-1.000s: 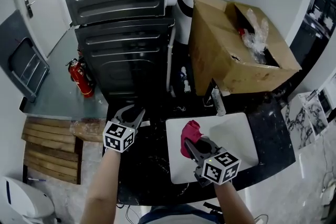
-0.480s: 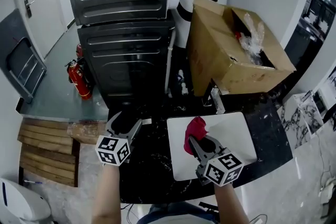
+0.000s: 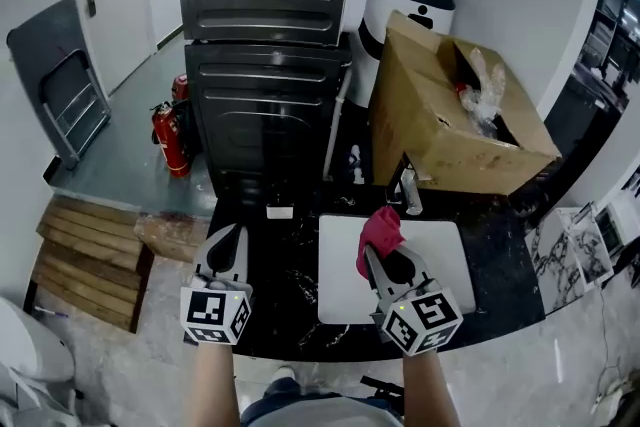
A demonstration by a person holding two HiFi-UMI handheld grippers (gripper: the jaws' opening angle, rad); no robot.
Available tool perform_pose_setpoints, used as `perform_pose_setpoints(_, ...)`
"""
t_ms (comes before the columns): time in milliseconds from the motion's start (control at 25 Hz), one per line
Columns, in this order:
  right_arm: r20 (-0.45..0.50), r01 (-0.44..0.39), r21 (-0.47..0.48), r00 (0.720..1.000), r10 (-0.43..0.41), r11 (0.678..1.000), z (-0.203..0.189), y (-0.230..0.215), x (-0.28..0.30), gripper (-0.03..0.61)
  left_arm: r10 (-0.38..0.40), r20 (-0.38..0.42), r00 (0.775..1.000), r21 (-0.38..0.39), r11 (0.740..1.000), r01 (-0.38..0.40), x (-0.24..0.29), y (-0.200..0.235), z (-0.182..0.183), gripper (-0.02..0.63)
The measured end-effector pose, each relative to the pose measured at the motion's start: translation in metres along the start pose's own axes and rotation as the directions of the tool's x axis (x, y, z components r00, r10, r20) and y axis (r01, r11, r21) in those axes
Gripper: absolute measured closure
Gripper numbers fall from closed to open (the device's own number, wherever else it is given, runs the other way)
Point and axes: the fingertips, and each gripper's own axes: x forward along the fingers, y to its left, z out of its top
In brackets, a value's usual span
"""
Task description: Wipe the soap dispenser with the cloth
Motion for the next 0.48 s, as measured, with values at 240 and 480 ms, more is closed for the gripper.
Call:
perform_pose_setpoints(240, 0.029, -0.004, -0.124, 1.000, 0.008, 0.992, 0.019, 0.008, -0.043, 0.520, 0.052, 0.020, 0.998, 0.044, 0.998, -0.053, -0.041, -0.043, 0.028, 0.600)
perform_pose_setpoints(480, 0.061, -0.034, -0.202, 0.997, 0.047, 0.979, 0.030, 0.021, -0.081, 0.520, 0.121, 0.023, 0.992, 0.082, 0.989, -0.123, -0.096, -0.072, 0.040, 0.600)
